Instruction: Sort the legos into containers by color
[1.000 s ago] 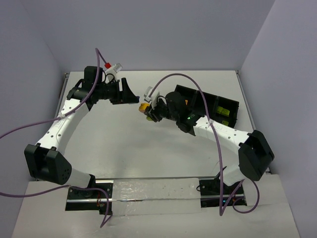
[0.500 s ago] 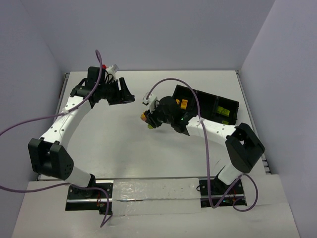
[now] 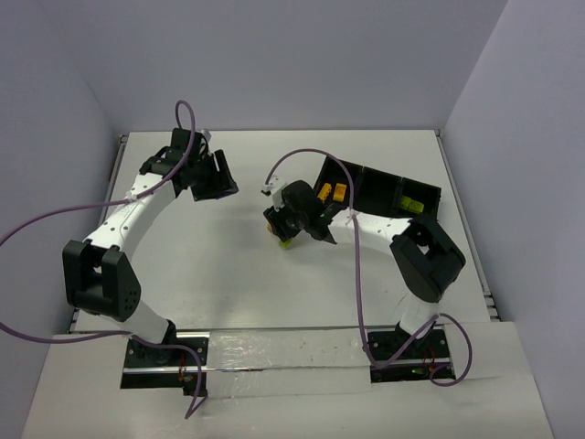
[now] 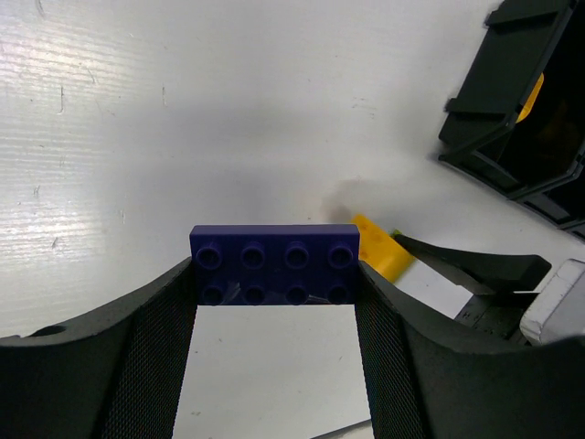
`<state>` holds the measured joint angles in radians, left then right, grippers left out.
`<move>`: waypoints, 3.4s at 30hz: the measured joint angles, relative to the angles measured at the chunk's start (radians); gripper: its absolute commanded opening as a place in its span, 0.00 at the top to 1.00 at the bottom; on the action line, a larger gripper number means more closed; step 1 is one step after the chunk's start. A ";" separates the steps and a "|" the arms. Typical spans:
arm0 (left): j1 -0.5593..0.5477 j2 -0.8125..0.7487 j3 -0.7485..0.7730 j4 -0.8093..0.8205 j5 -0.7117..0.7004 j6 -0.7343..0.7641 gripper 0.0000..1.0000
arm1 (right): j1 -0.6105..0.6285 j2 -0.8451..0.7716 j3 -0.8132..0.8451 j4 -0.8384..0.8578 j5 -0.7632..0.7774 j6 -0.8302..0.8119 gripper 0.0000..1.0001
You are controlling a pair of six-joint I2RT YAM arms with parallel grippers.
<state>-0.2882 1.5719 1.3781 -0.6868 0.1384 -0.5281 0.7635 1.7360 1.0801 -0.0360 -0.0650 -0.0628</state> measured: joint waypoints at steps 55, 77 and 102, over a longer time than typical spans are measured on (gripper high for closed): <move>-0.634 0.468 0.363 -0.014 -0.193 -0.014 0.93 | -0.494 -0.940 -0.323 -0.302 0.276 0.344 0.30; -0.745 0.571 0.414 -0.033 -0.322 -0.033 0.75 | -0.505 -0.985 -0.320 -0.352 0.297 0.335 0.30; -0.773 0.624 0.445 -0.103 -0.355 0.025 0.08 | -0.516 -0.976 -0.320 -0.393 0.236 0.304 0.28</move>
<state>-1.0615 2.1957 1.8233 -0.7896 -0.2170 -0.5027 0.2478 0.7603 0.7601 -0.4290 0.1710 0.2417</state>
